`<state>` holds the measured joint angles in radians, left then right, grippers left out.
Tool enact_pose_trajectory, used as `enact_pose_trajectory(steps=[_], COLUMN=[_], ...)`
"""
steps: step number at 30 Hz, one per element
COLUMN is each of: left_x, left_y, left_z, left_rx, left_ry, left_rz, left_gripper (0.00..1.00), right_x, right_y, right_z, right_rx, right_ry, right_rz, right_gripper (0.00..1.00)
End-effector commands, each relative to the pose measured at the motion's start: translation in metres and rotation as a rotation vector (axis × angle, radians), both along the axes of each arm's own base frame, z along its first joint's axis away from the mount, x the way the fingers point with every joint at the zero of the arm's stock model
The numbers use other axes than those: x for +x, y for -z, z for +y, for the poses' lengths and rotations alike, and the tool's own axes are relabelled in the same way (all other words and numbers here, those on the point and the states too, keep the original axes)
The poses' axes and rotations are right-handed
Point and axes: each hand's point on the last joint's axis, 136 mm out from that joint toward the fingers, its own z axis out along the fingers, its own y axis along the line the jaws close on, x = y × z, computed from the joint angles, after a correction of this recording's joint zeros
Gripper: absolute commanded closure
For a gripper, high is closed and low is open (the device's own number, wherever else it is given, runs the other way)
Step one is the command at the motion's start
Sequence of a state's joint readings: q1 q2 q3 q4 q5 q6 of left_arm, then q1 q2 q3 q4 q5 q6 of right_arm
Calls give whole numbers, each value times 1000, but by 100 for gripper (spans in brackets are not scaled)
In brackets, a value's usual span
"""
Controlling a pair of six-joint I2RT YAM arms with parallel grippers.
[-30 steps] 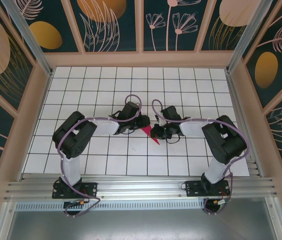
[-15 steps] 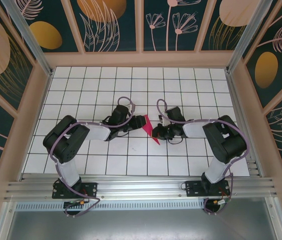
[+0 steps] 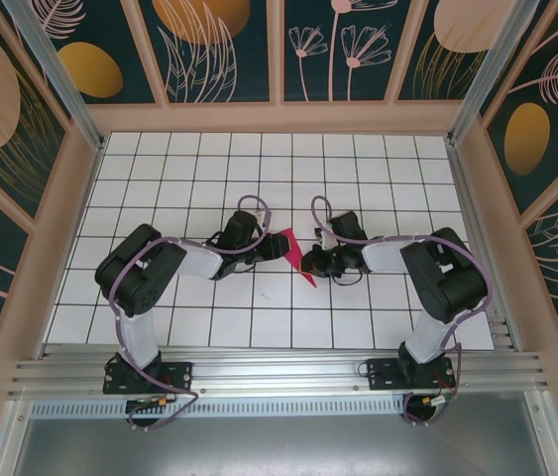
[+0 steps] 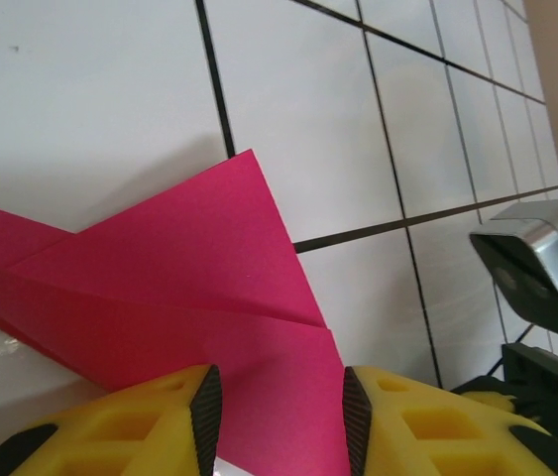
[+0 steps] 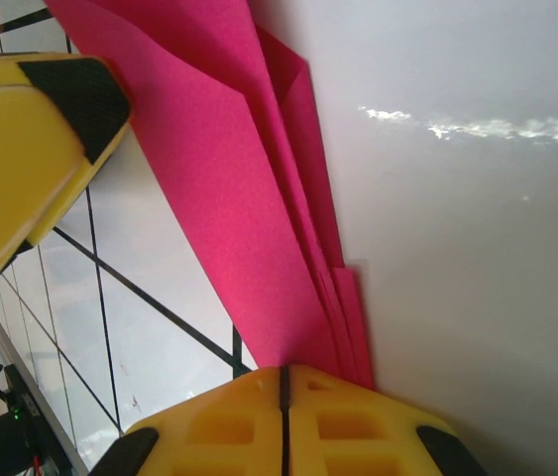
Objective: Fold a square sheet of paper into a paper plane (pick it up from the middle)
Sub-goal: Fold the wing for the fifth time at the center of the table.
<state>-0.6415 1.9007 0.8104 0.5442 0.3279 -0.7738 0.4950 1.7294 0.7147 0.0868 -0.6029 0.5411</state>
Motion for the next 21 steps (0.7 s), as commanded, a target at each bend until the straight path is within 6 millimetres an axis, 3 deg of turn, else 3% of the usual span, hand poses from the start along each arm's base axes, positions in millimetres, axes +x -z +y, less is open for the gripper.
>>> enact_pose_trajectory(steps=[1,11,21], left_x=[9,19,33], left_y=[7,29,37], left_z=[1,17,41], left_rx=[56,186,285], left_ry=[-13,-100,-183], left_rz=[-17,41,50], left_gripper=[61,61,60], right_x=[-21,-34,-46], right_y=[46,62,70], right_z=[-32,-44,-56], right_rx=[-177,-247,-291], right_ry=[54,33,32], right_rz=[132,158,173], right_gripper=[92,92,92])
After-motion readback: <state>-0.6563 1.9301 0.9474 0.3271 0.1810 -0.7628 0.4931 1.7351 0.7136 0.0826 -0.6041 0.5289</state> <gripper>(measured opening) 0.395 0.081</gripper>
